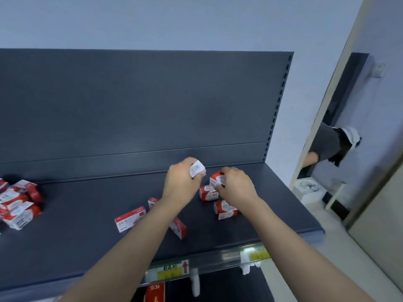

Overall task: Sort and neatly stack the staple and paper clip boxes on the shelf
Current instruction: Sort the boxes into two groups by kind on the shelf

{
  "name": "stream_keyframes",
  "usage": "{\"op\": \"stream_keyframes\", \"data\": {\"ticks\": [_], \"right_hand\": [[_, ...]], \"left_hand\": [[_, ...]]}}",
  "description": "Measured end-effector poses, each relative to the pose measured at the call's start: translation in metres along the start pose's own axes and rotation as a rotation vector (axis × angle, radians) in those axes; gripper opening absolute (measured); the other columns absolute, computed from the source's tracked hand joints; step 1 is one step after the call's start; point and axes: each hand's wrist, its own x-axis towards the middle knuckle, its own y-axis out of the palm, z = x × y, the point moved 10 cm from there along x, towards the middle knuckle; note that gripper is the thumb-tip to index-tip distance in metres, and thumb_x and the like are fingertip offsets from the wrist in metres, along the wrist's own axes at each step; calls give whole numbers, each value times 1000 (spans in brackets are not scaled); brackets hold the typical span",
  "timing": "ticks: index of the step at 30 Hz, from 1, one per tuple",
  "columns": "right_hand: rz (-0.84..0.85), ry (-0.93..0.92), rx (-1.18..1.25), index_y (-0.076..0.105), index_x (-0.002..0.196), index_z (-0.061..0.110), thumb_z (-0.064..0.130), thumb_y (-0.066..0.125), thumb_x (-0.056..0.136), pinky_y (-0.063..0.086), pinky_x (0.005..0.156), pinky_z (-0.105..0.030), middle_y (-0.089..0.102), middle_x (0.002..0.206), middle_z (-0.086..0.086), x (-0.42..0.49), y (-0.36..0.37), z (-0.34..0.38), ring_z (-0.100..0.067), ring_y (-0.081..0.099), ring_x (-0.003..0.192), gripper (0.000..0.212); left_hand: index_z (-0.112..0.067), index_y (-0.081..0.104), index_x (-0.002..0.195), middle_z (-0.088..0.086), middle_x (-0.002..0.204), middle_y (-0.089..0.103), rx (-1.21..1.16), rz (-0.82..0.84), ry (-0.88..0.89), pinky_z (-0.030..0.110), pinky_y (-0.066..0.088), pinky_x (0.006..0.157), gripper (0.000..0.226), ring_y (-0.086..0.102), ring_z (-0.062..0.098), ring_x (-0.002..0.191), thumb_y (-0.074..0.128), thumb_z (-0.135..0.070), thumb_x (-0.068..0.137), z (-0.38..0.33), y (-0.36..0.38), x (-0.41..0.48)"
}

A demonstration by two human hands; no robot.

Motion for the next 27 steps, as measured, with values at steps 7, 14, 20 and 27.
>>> {"op": "stream_keyframes", "data": {"ticks": [7, 14, 20, 27], "right_hand": [[22, 88, -5, 52, 119, 5, 21, 56, 90, 46, 80, -31, 57, 117, -12, 1, 3, -74, -27, 56, 106, 33], [27, 122, 18, 50, 124, 7, 24, 54, 92, 48, 83, -31, 56, 122, -10, 2, 15, -87, -25, 55, 109, 37], [75, 125, 4, 55, 111, 4, 35, 51, 93, 44, 74, -30, 58, 113, -12, 2, 31, -87, -27, 57, 102, 36], [-67, -69, 52, 53, 122, -2, 31, 55, 92, 47, 80, -40, 59, 116, -22, 17, 10, -22, -37, 54, 109, 45]], "left_hand": [[-17, 58, 114, 3, 108, 65, 259, 181, 199, 33, 48, 84, 25, 60, 22, 100, 55, -22, 90, -45, 73, -11], [-13, 34, 141, 3, 148, 38, 534, 507, 368, 31, 34, 108, 45, 37, 17, 136, 43, -21, 97, -26, 129, -46], [-11, 33, 143, 4, 152, 33, 459, 562, 427, 30, 22, 116, 53, 28, 18, 141, 40, -36, 98, -21, 133, -59], [-5, 17, 147, 12, 156, 20, 482, 299, 212, 29, 2, 118, 62, 15, 22, 145, 24, -43, 99, -4, 55, -32]]}}
